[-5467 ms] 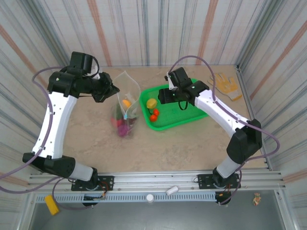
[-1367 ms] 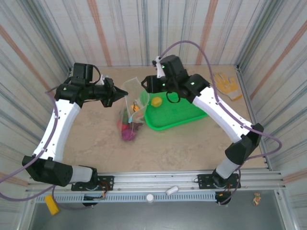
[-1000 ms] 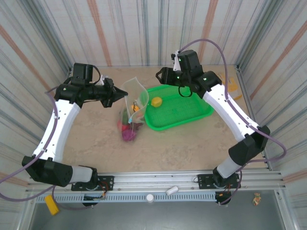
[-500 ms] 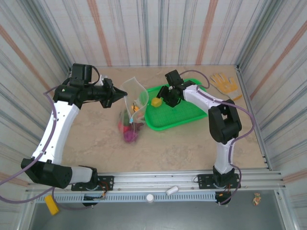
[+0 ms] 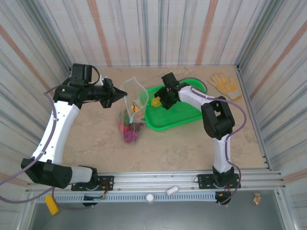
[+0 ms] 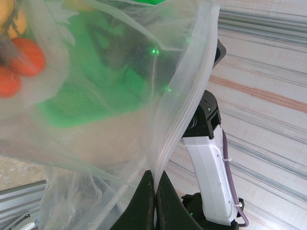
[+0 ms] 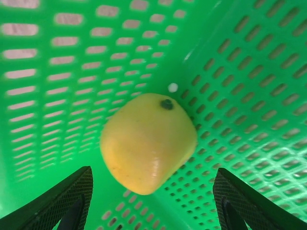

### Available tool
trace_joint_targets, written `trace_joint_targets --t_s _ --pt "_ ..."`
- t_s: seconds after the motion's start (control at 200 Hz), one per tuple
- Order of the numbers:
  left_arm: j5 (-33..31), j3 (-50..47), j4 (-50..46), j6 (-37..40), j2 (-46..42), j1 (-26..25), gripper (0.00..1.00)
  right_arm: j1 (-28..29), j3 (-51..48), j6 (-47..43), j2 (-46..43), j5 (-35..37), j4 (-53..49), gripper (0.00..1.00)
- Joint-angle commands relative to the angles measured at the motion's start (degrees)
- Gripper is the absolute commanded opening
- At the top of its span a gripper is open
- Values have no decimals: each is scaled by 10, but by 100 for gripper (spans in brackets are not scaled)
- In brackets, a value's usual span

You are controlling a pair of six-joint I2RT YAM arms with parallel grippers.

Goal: Place the food in the zip-top bag and seal the zipper

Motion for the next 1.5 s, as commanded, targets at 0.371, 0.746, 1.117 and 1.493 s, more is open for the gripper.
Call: trace_joint_targets --t_s 0.371,0.746,1.117,1.493 --pt "-2 2 6 16 -25 1 0 6 23 21 55 -13 0 65" --pt "-4 0 4 15 -29 2 0 5 11 -1 12 8 -11 42" --pt "-6 -3 5 15 -35 3 0 4 6 -46 -26 -9 -13 48" --pt "-5 2 0 17 -38 5 0 32 128 -121 63 44 -138 70"
